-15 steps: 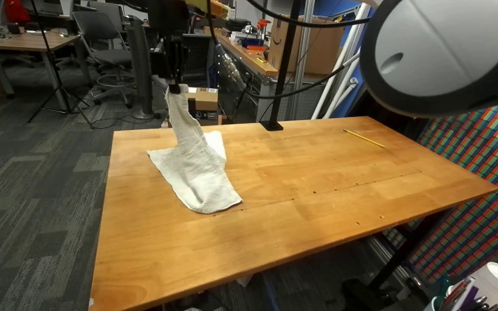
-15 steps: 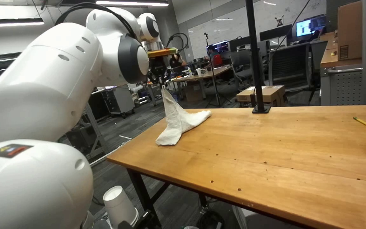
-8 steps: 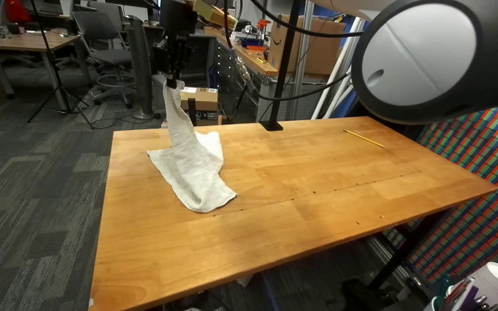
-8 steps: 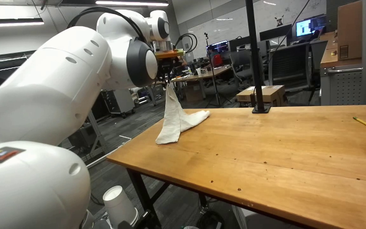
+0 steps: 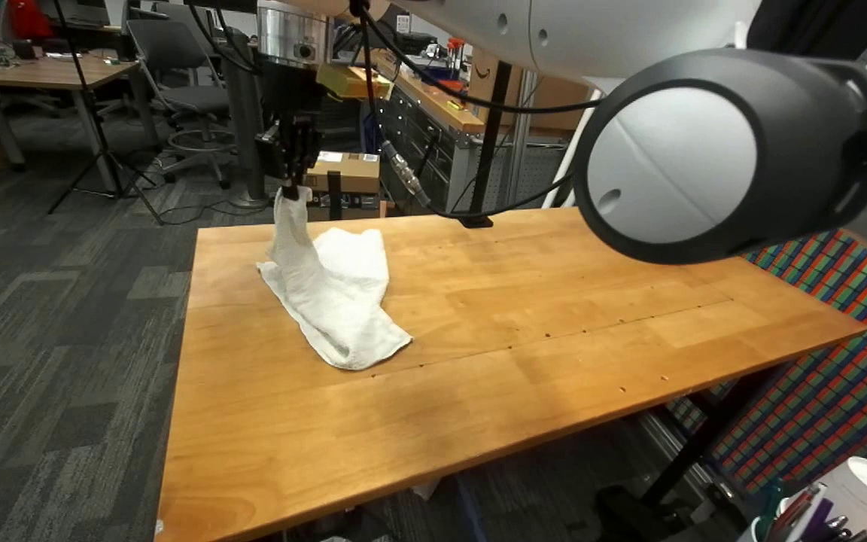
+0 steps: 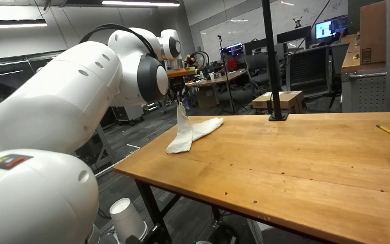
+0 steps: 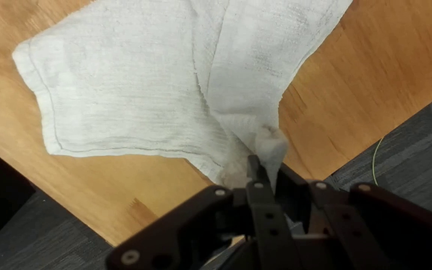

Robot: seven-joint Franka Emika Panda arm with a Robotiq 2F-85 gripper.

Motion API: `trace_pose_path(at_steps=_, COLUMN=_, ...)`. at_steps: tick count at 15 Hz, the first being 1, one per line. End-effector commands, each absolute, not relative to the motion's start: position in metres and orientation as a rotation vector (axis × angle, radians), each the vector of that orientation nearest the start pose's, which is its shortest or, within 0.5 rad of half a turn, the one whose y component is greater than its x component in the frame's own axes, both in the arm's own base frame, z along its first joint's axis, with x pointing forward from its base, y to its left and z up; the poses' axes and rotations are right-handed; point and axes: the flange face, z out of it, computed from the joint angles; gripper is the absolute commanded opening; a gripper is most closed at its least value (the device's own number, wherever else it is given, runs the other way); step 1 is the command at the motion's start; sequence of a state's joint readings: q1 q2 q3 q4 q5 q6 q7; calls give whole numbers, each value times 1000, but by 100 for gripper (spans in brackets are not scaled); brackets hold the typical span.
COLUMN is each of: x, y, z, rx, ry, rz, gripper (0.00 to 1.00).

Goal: Fold the white towel on the table.

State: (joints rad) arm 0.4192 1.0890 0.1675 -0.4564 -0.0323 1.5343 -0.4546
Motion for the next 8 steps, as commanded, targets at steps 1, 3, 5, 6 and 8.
trace_pose_path(at_steps=1, x=701, y=359, z=397, rx=-2719, ry=-1393, rz=-7, gripper=38)
trace_pose_path(at_steps=3, x=703, y=352, z=401, rx=-2735, ry=-1376, rz=-11, gripper=55)
trace_pose_path(at_steps=5, x=706, y=345, z=406, rx=-2750, ry=-1363, rz=-20, gripper=70)
trace_pose_path(at_steps=6, x=708, y=341, z=409, rx=-2758, ry=-1355, rz=-27, gripper=77)
trace_pose_path(at_steps=8, x=712, y=331, z=417, rx=-2772, ry=-1336, rz=-47, gripper=93)
